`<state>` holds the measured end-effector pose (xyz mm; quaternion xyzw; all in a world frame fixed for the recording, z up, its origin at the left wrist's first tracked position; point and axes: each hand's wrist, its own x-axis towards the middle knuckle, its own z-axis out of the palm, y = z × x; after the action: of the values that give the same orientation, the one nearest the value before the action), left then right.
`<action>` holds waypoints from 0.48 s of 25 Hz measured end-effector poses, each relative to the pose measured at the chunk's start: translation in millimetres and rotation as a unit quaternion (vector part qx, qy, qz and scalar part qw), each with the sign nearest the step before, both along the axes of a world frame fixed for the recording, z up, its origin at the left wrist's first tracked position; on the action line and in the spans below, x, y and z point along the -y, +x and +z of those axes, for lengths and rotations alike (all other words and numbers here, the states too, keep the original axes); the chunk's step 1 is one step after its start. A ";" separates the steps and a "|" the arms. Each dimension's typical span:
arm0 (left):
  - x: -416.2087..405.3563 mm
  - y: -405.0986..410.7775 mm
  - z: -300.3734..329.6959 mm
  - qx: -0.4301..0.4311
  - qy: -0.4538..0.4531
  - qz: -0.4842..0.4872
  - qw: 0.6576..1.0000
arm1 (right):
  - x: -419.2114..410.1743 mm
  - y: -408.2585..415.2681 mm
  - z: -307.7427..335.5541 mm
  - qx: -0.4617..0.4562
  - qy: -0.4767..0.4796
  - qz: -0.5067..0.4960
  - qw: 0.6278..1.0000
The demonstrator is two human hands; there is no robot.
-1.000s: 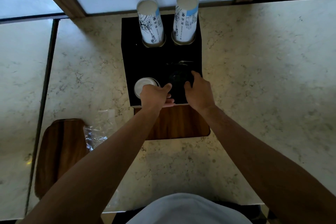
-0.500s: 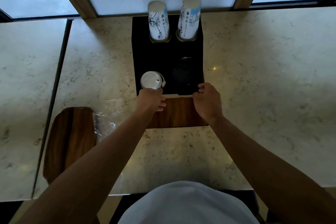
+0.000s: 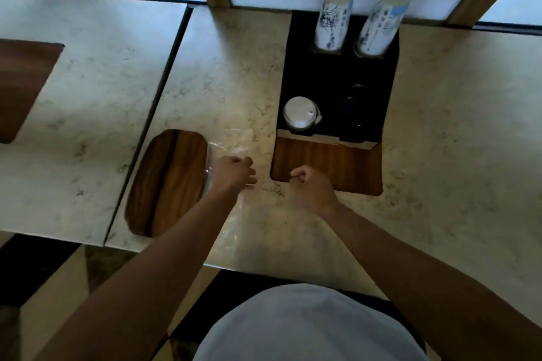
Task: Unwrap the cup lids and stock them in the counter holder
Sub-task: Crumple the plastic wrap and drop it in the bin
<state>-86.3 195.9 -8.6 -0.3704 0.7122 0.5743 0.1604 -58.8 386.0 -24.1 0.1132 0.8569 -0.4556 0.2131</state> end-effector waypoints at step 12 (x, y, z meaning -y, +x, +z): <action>97.1 59.8 -10.7 0.011 -0.180 0.026 0.983 | 96.8 9.8 -12.3 0.098 -0.028 0.073 0.992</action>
<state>-26.5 98.8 -19.3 -0.4183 0.7919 0.4368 0.0842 -48.9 289.2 -36.3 0.0888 0.8247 -0.4495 0.3316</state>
